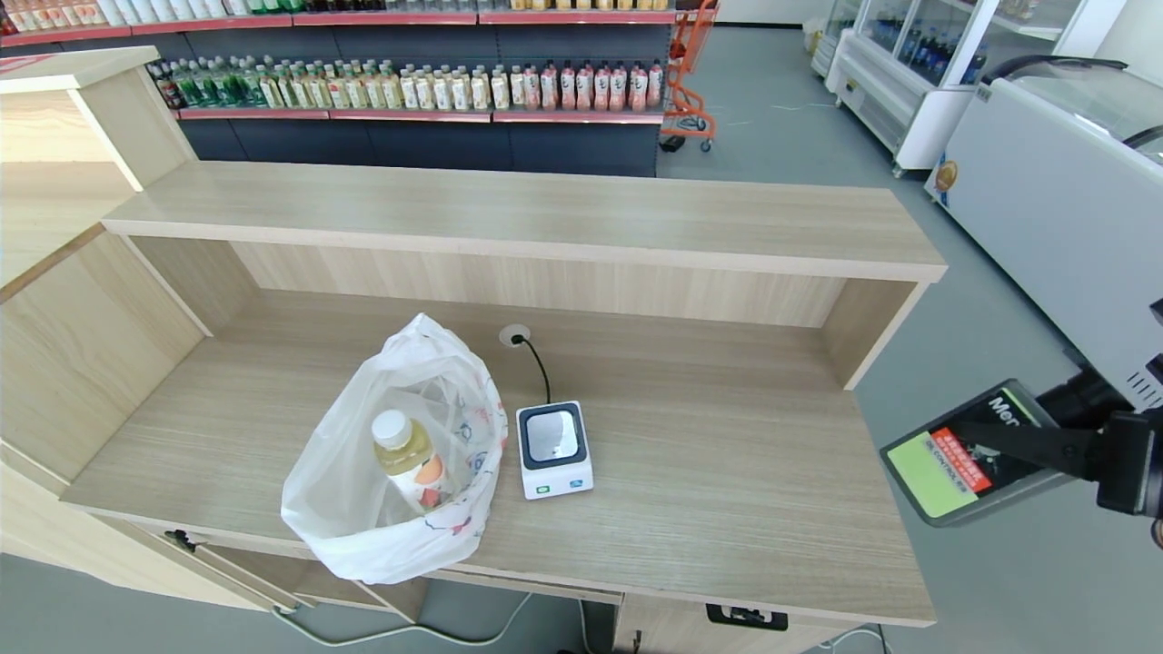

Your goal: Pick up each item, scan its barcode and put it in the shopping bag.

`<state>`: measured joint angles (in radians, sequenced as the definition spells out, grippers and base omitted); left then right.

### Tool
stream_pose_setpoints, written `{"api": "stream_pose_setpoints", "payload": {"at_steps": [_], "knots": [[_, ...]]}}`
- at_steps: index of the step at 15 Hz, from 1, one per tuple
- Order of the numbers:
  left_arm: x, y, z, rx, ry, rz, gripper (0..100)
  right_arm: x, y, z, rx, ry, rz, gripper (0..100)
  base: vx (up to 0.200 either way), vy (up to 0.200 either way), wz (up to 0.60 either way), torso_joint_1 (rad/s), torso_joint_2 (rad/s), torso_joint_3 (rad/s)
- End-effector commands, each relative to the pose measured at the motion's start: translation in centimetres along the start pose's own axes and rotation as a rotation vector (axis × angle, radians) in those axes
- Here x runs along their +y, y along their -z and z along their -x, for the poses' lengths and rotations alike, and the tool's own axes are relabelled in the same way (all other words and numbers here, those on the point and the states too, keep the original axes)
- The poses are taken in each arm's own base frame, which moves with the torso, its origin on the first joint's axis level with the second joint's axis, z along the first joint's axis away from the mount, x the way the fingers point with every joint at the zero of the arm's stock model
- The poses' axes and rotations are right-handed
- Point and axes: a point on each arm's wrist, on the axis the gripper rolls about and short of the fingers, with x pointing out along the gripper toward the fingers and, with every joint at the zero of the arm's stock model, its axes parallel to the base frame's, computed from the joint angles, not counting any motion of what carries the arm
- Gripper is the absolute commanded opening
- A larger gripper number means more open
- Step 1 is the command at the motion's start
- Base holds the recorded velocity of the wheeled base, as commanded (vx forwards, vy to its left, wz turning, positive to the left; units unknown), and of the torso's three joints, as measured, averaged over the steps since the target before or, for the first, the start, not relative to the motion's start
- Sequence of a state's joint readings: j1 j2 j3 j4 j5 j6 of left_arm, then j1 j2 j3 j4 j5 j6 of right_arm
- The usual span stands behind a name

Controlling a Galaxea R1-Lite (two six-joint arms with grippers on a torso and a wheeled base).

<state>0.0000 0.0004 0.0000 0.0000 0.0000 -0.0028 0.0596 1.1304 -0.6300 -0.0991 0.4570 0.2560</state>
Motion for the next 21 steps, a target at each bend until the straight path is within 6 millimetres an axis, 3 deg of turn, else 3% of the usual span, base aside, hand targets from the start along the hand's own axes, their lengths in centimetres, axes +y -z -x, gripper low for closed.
{"api": "stream_pose_setpoints", "payload": {"at_steps": [1,3,7,16,21], "knots": [[0.0,0.0,0.0,0.000,0.000,0.000,100,-0.5,0.4,-1.5,0.059,-0.006,-0.044,0,0.000,0.000,0.00,0.000,0.00,0.000],[0.0,0.0,0.0,0.000,0.000,0.000,100,-0.6,-0.5,-3.3,0.077,-0.020,-0.169,0,0.000,0.000,0.00,0.000,0.00,0.000],[0.0,0.0,0.0,-0.002,0.000,0.000,100,-0.5,-0.7,-4.5,0.092,-0.063,-0.180,0,0.000,0.000,0.00,0.000,0.00,0.000],[0.0,0.0,0.0,0.000,0.000,0.000,100,0.7,-0.4,-3.3,0.074,-0.107,-0.153,0,0.000,0.000,0.00,0.000,0.00,0.000],[0.0,0.0,0.0,0.000,0.000,-0.001,100,0.7,-0.7,-3.3,0.063,-0.108,-0.148,0,0.000,0.200,0.00,0.002,0.00,0.003]]}}
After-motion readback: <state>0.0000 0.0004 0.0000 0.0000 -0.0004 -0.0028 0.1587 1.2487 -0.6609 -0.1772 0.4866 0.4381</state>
